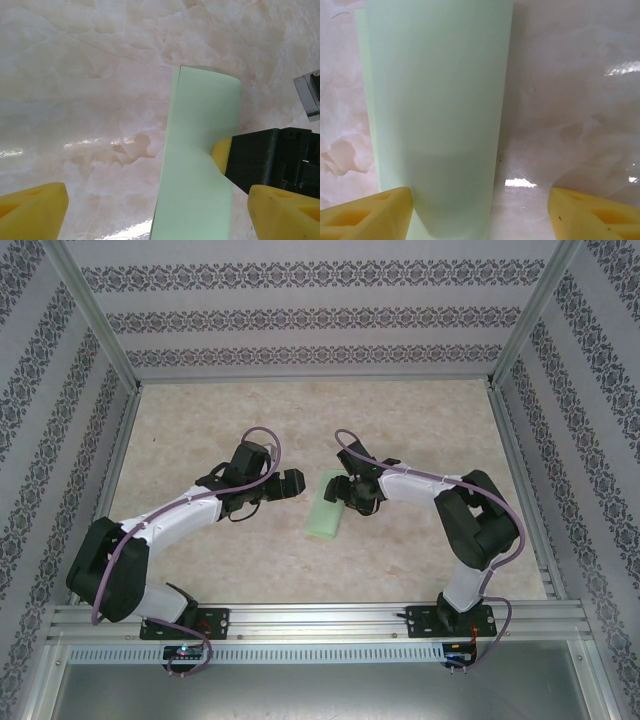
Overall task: Fold a paper plane with a square sheet of paper (pick it up from the middle)
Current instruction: Fold the square sheet of paper in half at the center of the table.
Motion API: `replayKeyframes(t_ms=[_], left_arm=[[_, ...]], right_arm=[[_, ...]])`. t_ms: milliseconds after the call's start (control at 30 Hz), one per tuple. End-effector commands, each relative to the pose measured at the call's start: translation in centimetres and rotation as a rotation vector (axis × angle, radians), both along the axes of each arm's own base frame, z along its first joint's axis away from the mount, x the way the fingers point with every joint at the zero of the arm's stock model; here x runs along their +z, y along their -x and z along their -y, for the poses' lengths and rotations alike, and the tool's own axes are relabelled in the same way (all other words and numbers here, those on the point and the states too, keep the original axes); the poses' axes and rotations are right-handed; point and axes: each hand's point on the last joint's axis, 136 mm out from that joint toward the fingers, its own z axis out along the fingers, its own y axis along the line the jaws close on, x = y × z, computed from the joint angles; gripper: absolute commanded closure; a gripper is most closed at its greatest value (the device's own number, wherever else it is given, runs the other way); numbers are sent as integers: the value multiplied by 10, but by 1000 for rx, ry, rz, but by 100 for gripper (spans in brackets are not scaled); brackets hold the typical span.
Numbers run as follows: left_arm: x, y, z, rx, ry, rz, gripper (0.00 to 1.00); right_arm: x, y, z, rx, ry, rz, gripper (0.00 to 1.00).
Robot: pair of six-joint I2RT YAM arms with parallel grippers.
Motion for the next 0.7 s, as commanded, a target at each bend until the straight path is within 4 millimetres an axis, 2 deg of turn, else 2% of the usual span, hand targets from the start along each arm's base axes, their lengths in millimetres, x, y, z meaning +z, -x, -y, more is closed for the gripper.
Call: replayKeyframes(t_ms=[0,667], left_arm=[[8,-2,7,-31,5,32,7],[7,-2,7,-33,2,27,7]], right_arm=[[-6,-2,-8,54,11,-1,27],[-26,5,5,59,107,-53,26]])
